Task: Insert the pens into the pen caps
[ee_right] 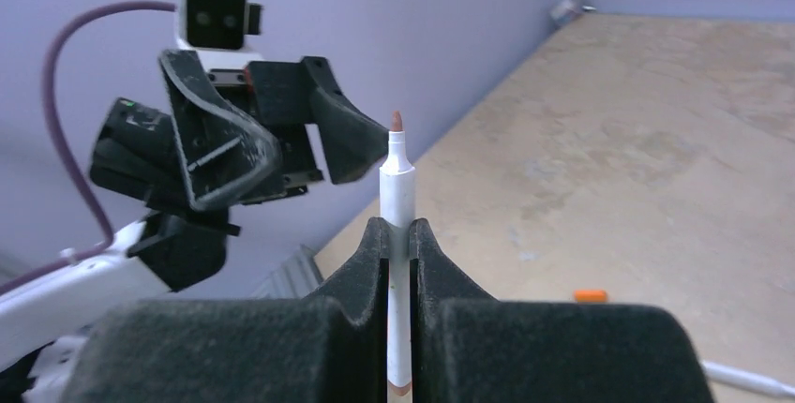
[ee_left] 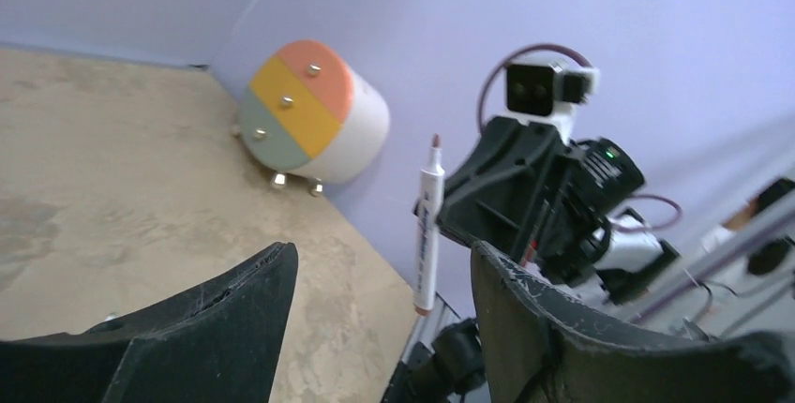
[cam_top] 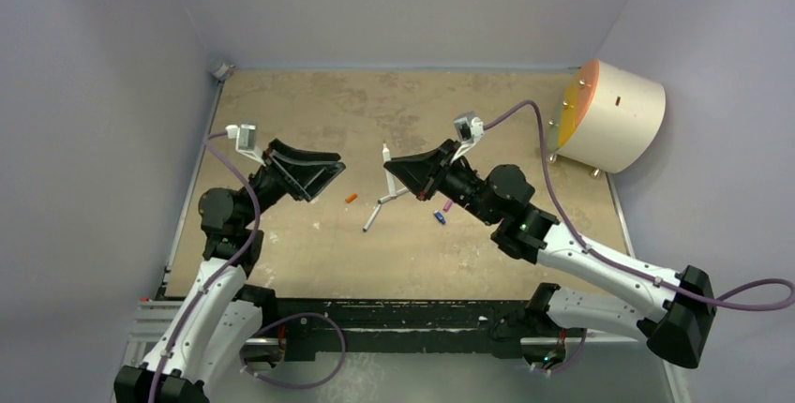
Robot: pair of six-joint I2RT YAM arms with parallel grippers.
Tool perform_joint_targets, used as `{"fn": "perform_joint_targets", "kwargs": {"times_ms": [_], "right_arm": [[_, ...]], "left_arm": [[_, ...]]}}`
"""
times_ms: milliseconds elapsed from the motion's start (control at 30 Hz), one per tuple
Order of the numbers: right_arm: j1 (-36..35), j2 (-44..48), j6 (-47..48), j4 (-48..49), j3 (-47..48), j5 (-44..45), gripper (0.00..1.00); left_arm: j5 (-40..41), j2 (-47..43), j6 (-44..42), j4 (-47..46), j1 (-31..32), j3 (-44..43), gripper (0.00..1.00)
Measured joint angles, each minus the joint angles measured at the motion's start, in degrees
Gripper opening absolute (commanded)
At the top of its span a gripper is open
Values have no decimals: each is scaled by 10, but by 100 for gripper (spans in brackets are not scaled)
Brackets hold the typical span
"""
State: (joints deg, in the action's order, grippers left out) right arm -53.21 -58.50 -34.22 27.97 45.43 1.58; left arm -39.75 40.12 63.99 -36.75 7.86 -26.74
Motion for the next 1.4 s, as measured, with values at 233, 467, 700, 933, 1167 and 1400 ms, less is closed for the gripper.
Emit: {"fn": "perform_joint_targets", "kwargs": {"times_ms": [233, 467, 700, 933, 1167, 1400], "right_arm": [[0, -19, -9, 66, 4, -51, 0], [0, -41, -11, 91, 33, -88, 0], [0, -58, -17, 101, 34, -108, 0], [0, -81, -19, 102, 44, -120, 0], [0, -98, -27, 113, 48, -139, 0], [0, -98, -34, 122, 51, -148, 0]], "left_arm": [[-15, 36, -14, -34, 98, -21, 62], [-14, 43, -33, -26, 116, -23, 53], [-16, 53, -37, -26, 141, -24, 55], [-15, 38, -51, -21, 152, -24, 55], [-15, 47, -56, -10, 171, -27, 38], [-9, 45, -83, 18, 183, -34, 0]]}}
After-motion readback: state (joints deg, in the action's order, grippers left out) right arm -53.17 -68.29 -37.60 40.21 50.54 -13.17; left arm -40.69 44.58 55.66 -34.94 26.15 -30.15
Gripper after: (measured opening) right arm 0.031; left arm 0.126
